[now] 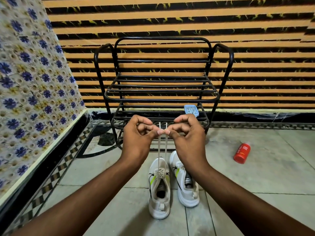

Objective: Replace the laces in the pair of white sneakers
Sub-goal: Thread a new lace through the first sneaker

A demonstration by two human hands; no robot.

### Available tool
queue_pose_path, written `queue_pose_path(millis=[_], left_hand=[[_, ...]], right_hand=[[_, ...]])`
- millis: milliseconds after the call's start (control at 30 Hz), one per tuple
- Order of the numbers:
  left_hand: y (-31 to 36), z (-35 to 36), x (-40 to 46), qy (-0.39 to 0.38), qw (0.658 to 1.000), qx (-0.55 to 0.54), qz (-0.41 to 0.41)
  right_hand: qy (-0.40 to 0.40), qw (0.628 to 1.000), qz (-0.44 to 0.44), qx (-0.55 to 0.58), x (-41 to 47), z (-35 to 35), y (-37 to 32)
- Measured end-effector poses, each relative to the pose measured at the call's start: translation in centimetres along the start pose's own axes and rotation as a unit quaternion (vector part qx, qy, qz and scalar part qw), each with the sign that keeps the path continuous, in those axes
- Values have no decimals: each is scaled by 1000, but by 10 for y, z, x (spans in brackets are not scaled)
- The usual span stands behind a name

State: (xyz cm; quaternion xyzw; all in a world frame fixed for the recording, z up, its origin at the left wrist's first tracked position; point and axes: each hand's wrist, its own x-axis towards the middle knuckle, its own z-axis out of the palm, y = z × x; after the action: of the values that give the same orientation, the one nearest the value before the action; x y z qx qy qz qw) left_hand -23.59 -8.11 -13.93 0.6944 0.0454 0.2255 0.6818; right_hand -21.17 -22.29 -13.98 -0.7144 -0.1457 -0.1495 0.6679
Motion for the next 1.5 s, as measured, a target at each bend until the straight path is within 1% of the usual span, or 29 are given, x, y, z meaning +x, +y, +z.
queue_pose_path(millis=[300, 867, 1033, 1133, 1233, 1300, 1400, 1500], left_hand=[[0, 0, -2, -10, 1000, -5, 5], [-3, -2, -3, -10, 1000, 0, 17], [-16, -4, -1, -11, 1000, -17, -8], [-32, -9, -2, -14, 999, 18, -29], [-57, -17, 0, -35, 995, 87, -33], [-77, -23, 2, -62, 989, 125, -51], [-113, -30, 1, -95, 974, 178, -101], [-151, -36, -4, -148, 943, 247, -166]], right_hand=[[-8, 1000, -9, -12, 0, -3, 0], [-14, 1000, -20, 12, -2, -10, 5], [-19, 999, -17, 47, 4, -15, 22], [-28, 996, 21, 84, 4, -19, 39], [-47, 994, 65, 71, 0, -20, 61], [-65, 991, 97, 60, -4, -21, 78], [-88, 988, 122, -17, -10, -19, 114], [-89, 977, 133, -139, -18, -14, 144]])
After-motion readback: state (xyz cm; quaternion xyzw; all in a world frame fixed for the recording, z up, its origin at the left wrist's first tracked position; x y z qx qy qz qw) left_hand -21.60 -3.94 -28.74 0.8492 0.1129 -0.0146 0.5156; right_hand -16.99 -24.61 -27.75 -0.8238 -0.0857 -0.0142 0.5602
